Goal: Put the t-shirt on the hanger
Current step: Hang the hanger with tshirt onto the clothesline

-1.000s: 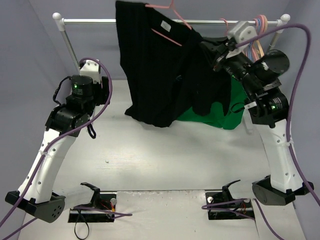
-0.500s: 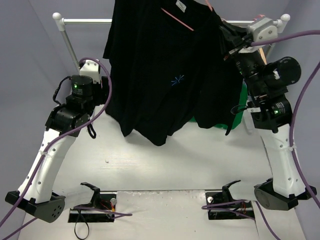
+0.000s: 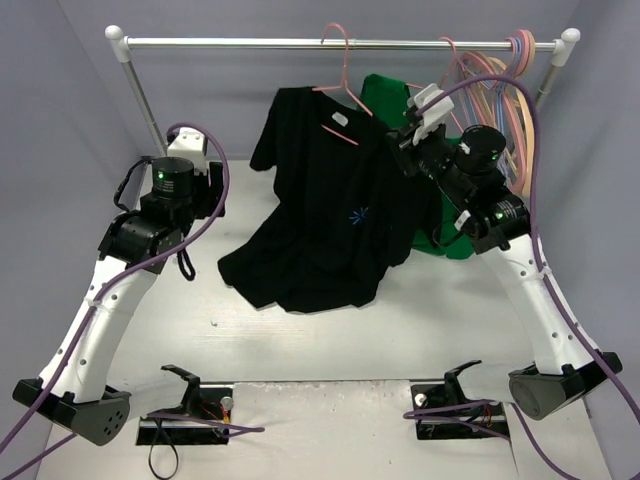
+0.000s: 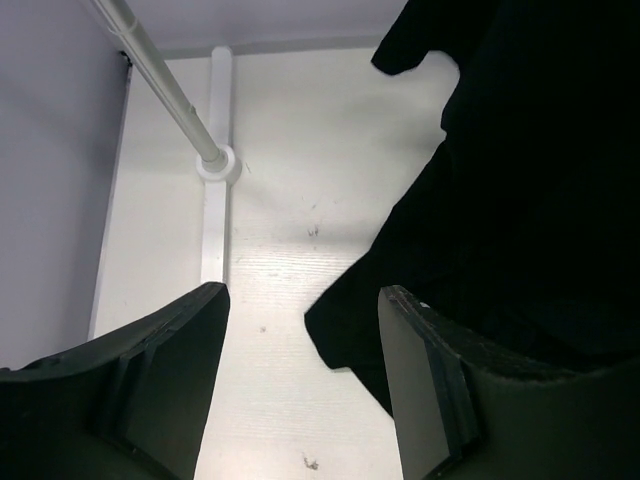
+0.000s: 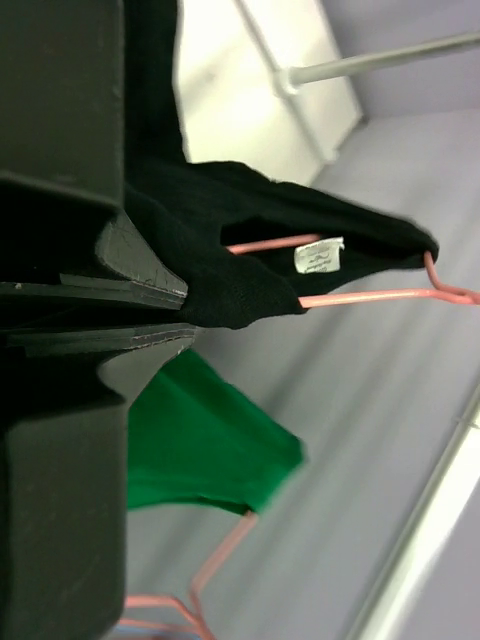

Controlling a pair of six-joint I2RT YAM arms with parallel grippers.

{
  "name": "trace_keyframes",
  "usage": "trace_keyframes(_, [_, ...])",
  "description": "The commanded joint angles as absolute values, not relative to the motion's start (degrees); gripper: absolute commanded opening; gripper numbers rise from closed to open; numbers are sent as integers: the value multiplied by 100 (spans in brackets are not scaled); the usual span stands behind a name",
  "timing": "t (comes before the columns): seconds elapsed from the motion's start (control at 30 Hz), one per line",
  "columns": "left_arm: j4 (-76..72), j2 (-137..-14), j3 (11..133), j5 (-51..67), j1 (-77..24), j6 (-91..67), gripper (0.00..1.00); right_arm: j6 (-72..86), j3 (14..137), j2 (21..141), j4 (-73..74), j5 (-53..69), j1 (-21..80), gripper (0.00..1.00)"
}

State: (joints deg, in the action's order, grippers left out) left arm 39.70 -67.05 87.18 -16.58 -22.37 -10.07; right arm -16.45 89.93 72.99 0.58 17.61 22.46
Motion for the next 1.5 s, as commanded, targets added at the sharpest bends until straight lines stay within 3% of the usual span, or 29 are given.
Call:
trace_keyframes(0.0, [3876,-6618,8754,-1538,-2206,-1195,61,-1555,9018,7136,-650,1478,2224,0])
trace_keyframes(0.27, [3946,-6715,8763,-1398,-2206,-1292,61,-1512,9175,7593,-949,-199,2110,0])
trace_keyframes(0.47, [3964,-6732,8798,-1397,-2206,-1292,61,-1222,9369,7848,-1072,-632,1671,0])
trace_keyframes(0.63, [3964,-6750,8824,-1397,-2206,-1283,61,-1002,9317,7796,-1055,-352,1196,0])
trace_keyframes(1.1, [3955,-6803,8771,-1222,-2206,-1389,61,-571,7911,6961,-835,-53,1143,0])
trace_keyframes(1.47, [3920,-6776,8675,-1055,-2206,-1476,61,-457,7805,6943,-949,1256,1143,0])
